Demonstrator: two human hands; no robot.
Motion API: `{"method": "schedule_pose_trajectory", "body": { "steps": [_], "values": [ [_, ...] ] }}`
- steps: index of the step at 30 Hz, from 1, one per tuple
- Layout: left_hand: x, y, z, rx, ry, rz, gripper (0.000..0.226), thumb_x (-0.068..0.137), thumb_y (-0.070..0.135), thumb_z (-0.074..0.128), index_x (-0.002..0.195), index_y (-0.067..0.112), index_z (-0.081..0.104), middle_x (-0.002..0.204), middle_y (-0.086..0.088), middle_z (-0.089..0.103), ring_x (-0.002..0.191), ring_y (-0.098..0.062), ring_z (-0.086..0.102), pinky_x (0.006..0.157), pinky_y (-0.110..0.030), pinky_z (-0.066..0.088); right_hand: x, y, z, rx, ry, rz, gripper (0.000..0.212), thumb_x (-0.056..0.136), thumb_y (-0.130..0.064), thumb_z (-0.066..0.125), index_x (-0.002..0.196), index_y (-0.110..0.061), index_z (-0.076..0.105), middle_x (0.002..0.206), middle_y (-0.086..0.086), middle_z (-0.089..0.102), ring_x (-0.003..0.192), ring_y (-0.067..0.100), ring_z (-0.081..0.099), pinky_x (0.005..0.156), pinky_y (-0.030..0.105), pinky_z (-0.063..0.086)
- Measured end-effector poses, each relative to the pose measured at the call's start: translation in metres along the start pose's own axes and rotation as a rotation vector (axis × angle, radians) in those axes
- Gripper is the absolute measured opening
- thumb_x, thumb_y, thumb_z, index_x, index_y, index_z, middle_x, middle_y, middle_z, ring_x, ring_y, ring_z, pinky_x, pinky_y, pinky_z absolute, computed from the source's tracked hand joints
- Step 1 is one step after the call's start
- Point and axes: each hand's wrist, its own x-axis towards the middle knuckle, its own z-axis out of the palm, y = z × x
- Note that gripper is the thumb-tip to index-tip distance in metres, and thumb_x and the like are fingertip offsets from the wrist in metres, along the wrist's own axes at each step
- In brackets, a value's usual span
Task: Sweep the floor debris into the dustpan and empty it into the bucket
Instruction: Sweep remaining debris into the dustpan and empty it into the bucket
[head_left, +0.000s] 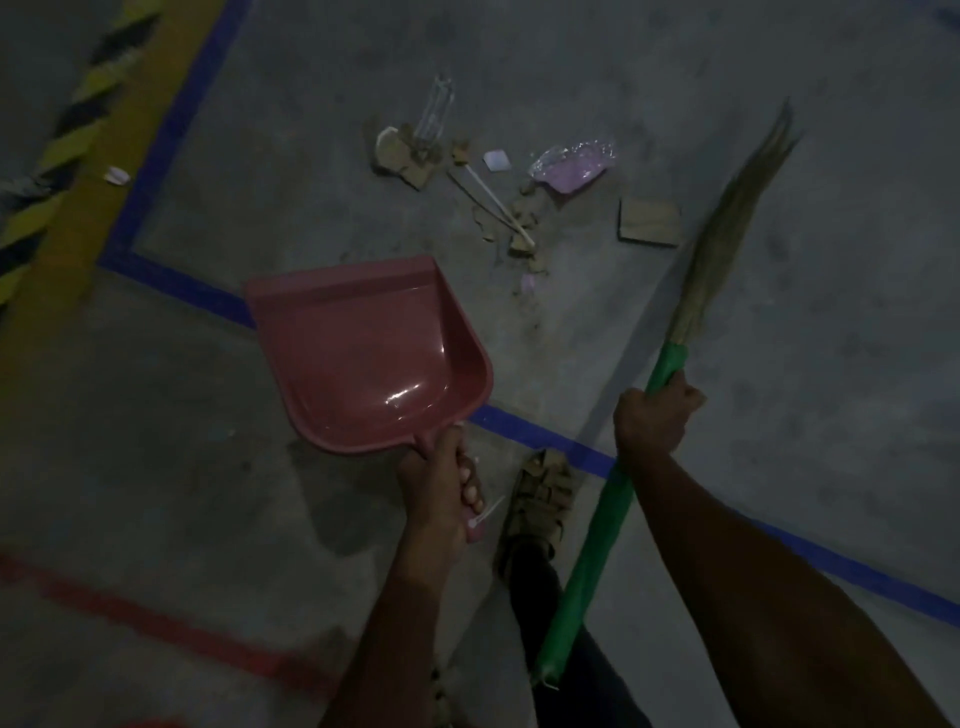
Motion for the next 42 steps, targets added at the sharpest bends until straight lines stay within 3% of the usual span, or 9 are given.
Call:
{"method": "schedule_pose_trajectory", "body": {
  "steps": [4,16,22,27,32,34,37,39,42],
  "values": [
    [0.017,0.013,0.047,0.022,-0.003,0.004,0.035,0.093,0.020,0.063,0.063,0.015,0.044,0.044,0.001,0.034,0.030,-0.012,0.031,0.038,-0.014,0.027,0.045,-0.012,-0.001,-0.249,-0.172,-0.013,0.043,0.084,-0.011,0.065,0.123,-0.006,0.049,0.128,0.013,0.039,0.094,0.035,0.058,0.086,0.049,0.054],
    [0.065,0.046,0.054,0.072,0.010,0.016,0.027,0.092,0.019,0.065,0.071,0.011,0.049,0.043,0.000,0.035,0.030,-0.012,0.031,0.037,-0.017,0.026,0.046,-0.045,0.028,-0.390,-0.326,-0.415,0.061,0.078,-0.007,0.061,0.137,-0.018,0.049,0.131,0.002,0.040,0.086,0.028,0.057,0.059,0.034,0.044],
    [0.087,0.080,0.001,0.159,-0.006,-0.018,0.028,0.094,0.026,0.063,0.072,0.017,0.047,0.045,0.002,0.036,0.031,-0.010,0.031,0.035,-0.017,0.025,-0.002,-0.060,0.046,-0.261,-0.195,-0.430,0.059,0.080,-0.020,0.067,0.137,-0.020,0.052,0.126,-0.001,0.047,0.091,0.022,0.059,0.065,0.032,0.045],
    [0.100,0.136,-0.051,0.221,0.003,0.002,0.029,0.093,0.019,0.064,0.069,0.012,0.051,0.046,0.000,0.035,0.030,-0.011,0.030,0.037,-0.016,0.025,-0.053,-0.089,0.072,-0.102,-0.041,-0.420,0.060,0.079,-0.011,0.071,0.137,-0.013,0.054,0.122,0.009,0.051,0.091,0.021,0.055,0.067,0.027,0.038],
    [0.123,0.194,-0.089,0.195,0.017,0.034,0.027,0.093,0.017,0.064,0.070,0.009,0.052,0.044,0.000,0.037,0.029,-0.012,0.030,0.036,-0.016,0.026,-0.091,-0.143,0.109,0.126,-0.068,-0.448,0.061,0.076,-0.017,0.064,0.135,-0.005,0.055,0.122,0.015,0.055,0.105,0.019,0.054,0.082,0.019,0.039],
    [0.131,0.212,-0.103,0.155,0.017,0.047,0.028,0.092,0.019,0.065,0.070,0.010,0.051,0.044,-0.001,0.037,0.030,-0.014,0.031,0.038,-0.017,0.027,-0.104,-0.170,0.130,0.172,-0.118,-0.465,0.062,0.073,-0.018,0.064,0.133,-0.003,0.056,0.121,0.016,0.058,0.110,0.022,0.054,0.088,0.018,0.038],
    [0.138,0.234,-0.123,0.099,0.032,0.055,0.029,0.093,0.019,0.064,0.068,0.011,0.051,0.045,0.000,0.038,0.031,-0.013,0.032,0.038,-0.018,0.027,-0.121,-0.204,0.169,0.197,-0.273,-0.438,0.063,0.071,-0.023,0.065,0.132,-0.011,0.058,0.121,0.009,0.060,0.108,0.026,0.059,0.089,0.041,0.052],
    [0.141,0.246,-0.136,0.062,0.064,0.056,0.027,0.094,0.017,0.063,0.070,0.011,0.051,0.045,0.001,0.039,0.030,-0.011,0.032,0.036,-0.017,0.026,-0.137,-0.228,0.194,0.205,-0.401,-0.448,0.061,0.071,-0.027,0.067,0.131,-0.025,0.056,0.121,0.001,0.060,0.097,0.031,0.065,0.076,0.053,0.057],
    [0.145,0.259,-0.161,-0.034,0.110,0.044,0.025,0.095,0.015,0.060,0.073,0.010,0.049,0.044,0.001,0.037,0.030,-0.011,0.030,0.036,-0.015,0.026,-0.167,-0.270,0.223,0.183,-0.582,-0.438,0.059,0.078,-0.015,0.066,0.136,-0.020,0.055,0.122,0.007,0.059,0.071,0.028,0.068,0.054,0.044,0.057]
  ]
}}
